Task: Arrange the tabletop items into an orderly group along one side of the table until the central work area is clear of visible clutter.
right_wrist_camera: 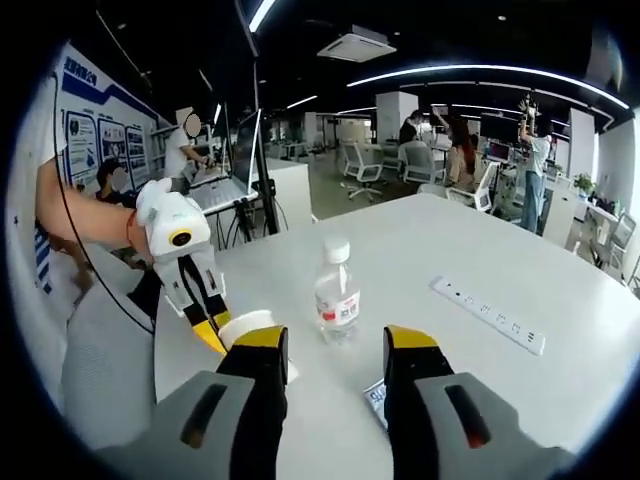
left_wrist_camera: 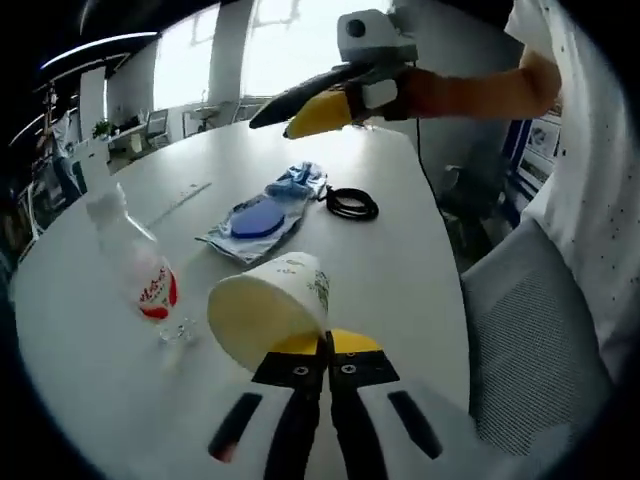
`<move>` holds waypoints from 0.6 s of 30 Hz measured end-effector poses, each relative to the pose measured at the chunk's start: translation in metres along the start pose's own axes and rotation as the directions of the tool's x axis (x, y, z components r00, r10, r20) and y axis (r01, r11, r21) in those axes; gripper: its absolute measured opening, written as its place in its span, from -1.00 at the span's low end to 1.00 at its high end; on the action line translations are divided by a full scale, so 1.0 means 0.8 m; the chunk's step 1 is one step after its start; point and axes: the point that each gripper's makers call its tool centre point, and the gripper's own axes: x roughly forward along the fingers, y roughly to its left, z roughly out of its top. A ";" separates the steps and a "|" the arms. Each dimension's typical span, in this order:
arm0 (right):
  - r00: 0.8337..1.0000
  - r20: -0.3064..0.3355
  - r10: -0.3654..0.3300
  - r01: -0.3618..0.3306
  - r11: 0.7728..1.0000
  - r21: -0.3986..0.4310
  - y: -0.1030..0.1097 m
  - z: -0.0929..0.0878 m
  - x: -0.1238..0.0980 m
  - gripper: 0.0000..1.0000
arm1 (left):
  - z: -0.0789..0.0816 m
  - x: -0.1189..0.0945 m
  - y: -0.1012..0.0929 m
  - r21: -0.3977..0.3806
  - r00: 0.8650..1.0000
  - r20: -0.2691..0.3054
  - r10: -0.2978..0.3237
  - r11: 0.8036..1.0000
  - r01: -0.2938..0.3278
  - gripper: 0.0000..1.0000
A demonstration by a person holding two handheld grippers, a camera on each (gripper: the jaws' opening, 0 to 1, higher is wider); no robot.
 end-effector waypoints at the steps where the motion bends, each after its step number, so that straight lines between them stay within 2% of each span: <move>1: 1.000 -0.004 0.010 -0.010 1.000 -0.011 0.002 0.003 0.000 -0.34 | -0.001 0.000 -0.004 0.034 0.999 -0.035 -0.002 0.999 0.003 -1.00; 2: 1.000 -0.006 0.013 -0.013 1.000 -0.014 0.002 0.004 0.000 -0.34 | -0.002 0.000 -0.005 0.048 0.999 -0.048 -0.001 0.999 0.003 -1.00; 3: 1.000 -0.011 0.026 -0.026 0.999 -0.025 0.006 0.009 -0.001 -0.35 | -0.001 0.000 -0.012 0.089 0.996 -0.087 0.004 0.996 0.004 -1.00; 7: 0.996 -0.043 0.077 -0.080 0.995 -0.056 0.021 0.015 -0.001 -0.46 | 0.004 0.004 -0.028 0.139 0.992 -0.128 -0.003 0.990 0.021 -1.00; 10: 0.992 -0.070 0.109 -0.115 0.990 -0.077 0.032 0.018 0.000 -0.51 | 0.004 0.005 -0.037 0.225 0.979 -0.203 0.017 0.974 0.030 -1.00; 12: 0.985 -0.103 0.140 -0.150 0.984 -0.091 0.041 0.016 0.001 -0.54 | 0.007 0.005 -0.039 0.239 0.975 -0.219 0.031 0.971 0.023 -1.00; 15: 0.973 -0.155 0.173 -0.192 0.974 -0.117 0.053 0.009 0.003 -0.57 | 0.007 0.004 -0.045 0.312 0.954 -0.291 0.067 0.949 0.028 -1.00; 16: 0.964 -0.184 0.190 -0.215 0.969 -0.124 0.060 0.004 0.003 -0.59 | 0.005 0.004 -0.049 0.340 0.941 -0.330 0.074 0.939 0.045 -1.00; 17: 0.963 -0.186 0.198 -0.224 0.965 -0.134 0.064 0.004 0.004 -0.63 | 0.006 0.004 -0.052 0.351 0.934 -0.347 0.079 0.935 0.051 -1.00; 18: 0.955 -0.213 0.206 -0.238 0.961 -0.137 0.067 0.000 0.004 -0.66 | 0.007 0.005 -0.053 0.367 0.928 -0.362 0.088 0.929 0.055 -1.00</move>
